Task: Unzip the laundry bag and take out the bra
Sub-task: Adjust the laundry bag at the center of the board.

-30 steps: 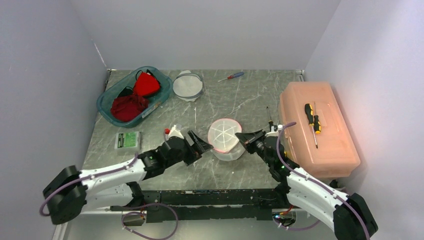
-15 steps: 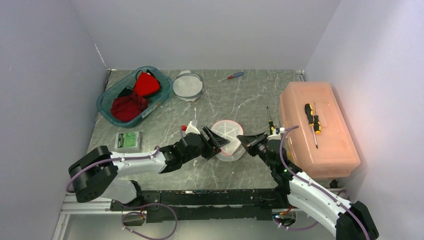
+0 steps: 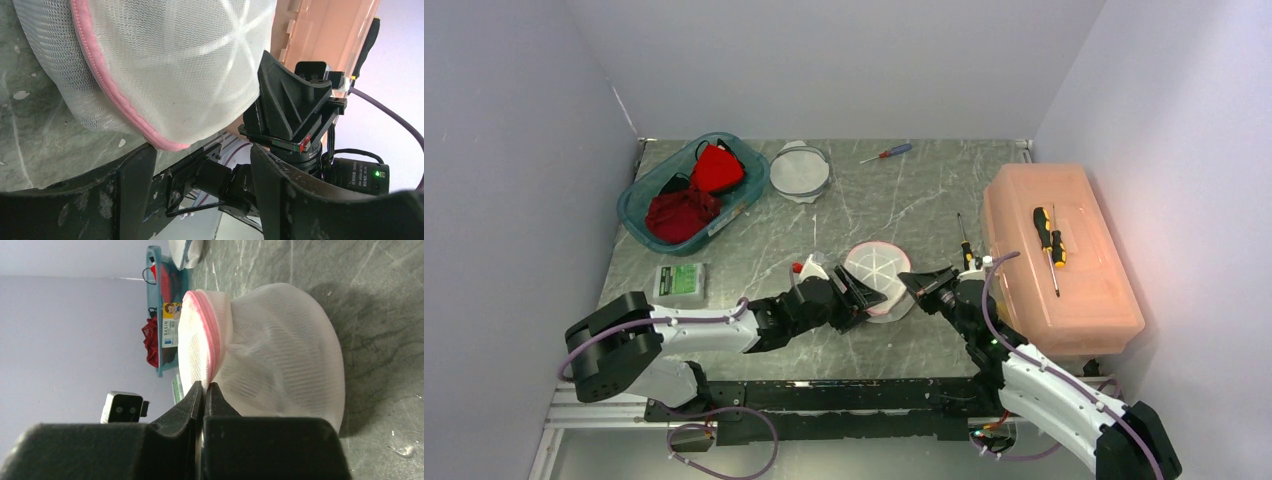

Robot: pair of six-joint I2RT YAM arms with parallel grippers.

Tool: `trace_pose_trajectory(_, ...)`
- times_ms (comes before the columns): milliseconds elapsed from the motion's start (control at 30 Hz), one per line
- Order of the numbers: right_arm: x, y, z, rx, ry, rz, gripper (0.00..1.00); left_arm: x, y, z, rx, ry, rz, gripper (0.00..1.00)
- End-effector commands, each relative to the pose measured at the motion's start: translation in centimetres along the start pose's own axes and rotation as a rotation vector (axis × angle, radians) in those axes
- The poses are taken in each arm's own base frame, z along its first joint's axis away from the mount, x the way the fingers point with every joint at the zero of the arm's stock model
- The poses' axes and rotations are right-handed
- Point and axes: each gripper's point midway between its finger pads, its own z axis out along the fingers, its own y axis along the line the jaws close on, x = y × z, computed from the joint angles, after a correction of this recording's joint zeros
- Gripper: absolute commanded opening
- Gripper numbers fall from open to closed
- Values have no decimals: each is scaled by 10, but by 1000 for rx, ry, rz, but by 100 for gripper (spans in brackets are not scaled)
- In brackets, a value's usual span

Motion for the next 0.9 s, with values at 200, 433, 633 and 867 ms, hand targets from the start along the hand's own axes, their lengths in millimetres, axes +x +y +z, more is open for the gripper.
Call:
trace_pose_trajectory(200,0,11,-2,-44,1,-31,0,-11,-7,5,24,-69,0,55)
trace_pose_trajectory(433,5,6,-4,-41,22,-40,0,-14,10,13,-40,-70,-2,69)
trace_pose_trajectory(633,7,1,-6,-38,30,-56,0,-19,10,19,-25,-72,-1,49)
trace_pose_trajectory(867,13,16,-17,-104,75,-186,10,-28,1,10,-6,-96,47,10)
